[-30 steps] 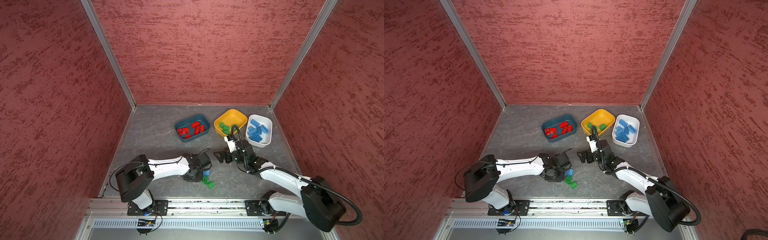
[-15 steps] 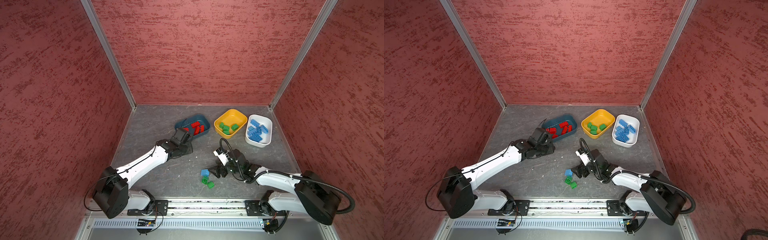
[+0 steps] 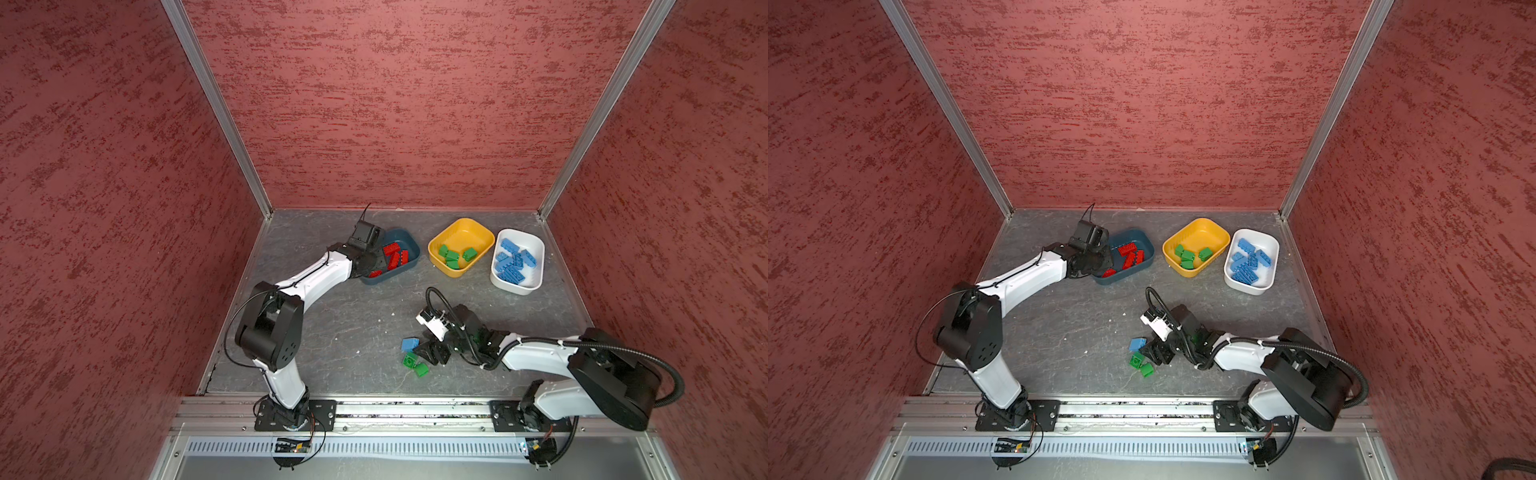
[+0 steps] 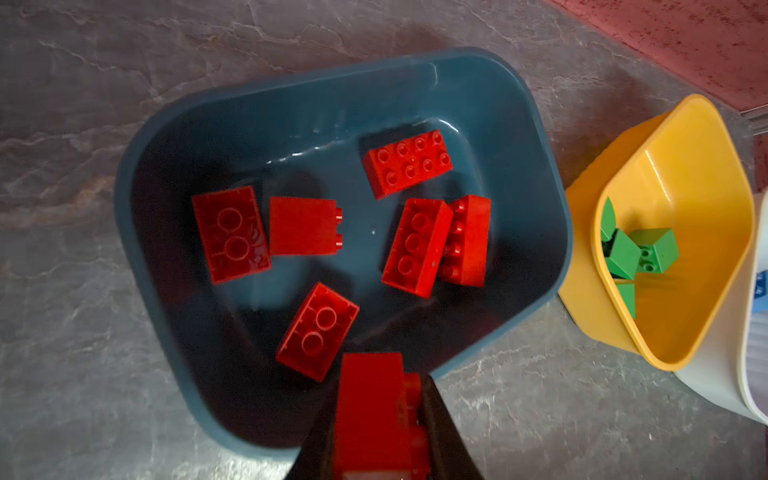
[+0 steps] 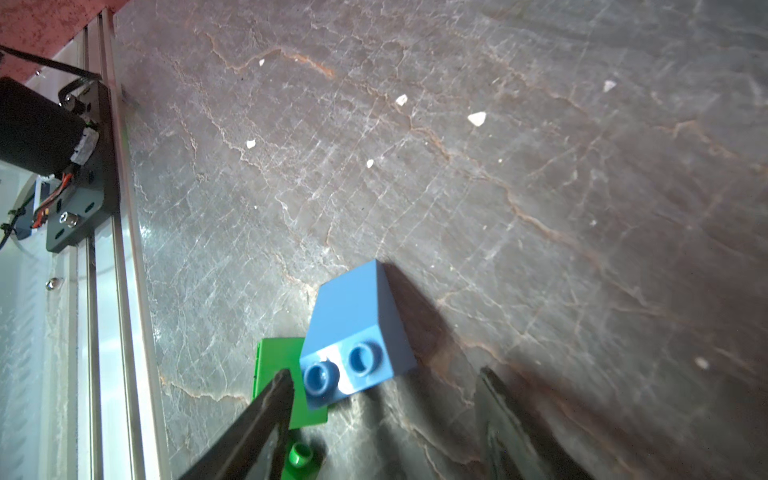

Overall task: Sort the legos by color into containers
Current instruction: 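Carry the red brick into the teal tub with the left while the right grasps blue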

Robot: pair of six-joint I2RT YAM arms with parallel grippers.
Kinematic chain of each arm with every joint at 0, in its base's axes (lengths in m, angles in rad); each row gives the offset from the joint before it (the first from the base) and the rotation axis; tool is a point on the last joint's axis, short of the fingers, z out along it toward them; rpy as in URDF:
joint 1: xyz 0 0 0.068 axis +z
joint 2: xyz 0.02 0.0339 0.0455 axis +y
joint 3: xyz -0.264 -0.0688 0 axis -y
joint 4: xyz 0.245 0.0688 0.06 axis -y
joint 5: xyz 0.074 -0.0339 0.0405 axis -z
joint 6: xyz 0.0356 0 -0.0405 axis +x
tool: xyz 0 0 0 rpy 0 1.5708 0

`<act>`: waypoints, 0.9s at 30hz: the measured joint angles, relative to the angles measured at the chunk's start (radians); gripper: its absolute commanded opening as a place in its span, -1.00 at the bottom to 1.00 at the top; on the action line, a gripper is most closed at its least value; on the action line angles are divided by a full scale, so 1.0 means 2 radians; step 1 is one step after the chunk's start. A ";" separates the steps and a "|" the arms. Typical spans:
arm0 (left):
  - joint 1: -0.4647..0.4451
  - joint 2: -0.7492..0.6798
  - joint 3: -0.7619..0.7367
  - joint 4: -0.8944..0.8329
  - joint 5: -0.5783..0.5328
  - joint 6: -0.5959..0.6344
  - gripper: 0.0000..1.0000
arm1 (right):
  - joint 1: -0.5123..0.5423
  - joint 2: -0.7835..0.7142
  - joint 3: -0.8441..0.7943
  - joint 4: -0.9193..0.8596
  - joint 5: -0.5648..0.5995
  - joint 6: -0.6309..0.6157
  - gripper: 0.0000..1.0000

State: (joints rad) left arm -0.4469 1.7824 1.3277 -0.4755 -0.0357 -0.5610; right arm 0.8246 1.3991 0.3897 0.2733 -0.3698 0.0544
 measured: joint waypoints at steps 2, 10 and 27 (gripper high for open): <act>0.003 0.020 0.016 -0.004 0.000 0.001 -0.40 | 0.005 0.007 0.001 -0.001 0.002 -0.010 0.34; 0.006 0.041 0.031 -0.014 0.008 0.009 0.59 | 0.017 0.046 0.024 0.006 0.023 -0.040 0.24; 0.003 -0.060 -0.020 -0.015 0.017 0.006 0.99 | 0.019 0.096 0.047 0.046 0.029 -0.089 -0.11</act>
State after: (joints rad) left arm -0.4400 1.6623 1.2884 -0.5053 -0.0013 -0.5491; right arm 0.8635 1.5917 0.4843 0.3656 -0.3126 -0.1246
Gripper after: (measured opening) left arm 0.994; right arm 0.476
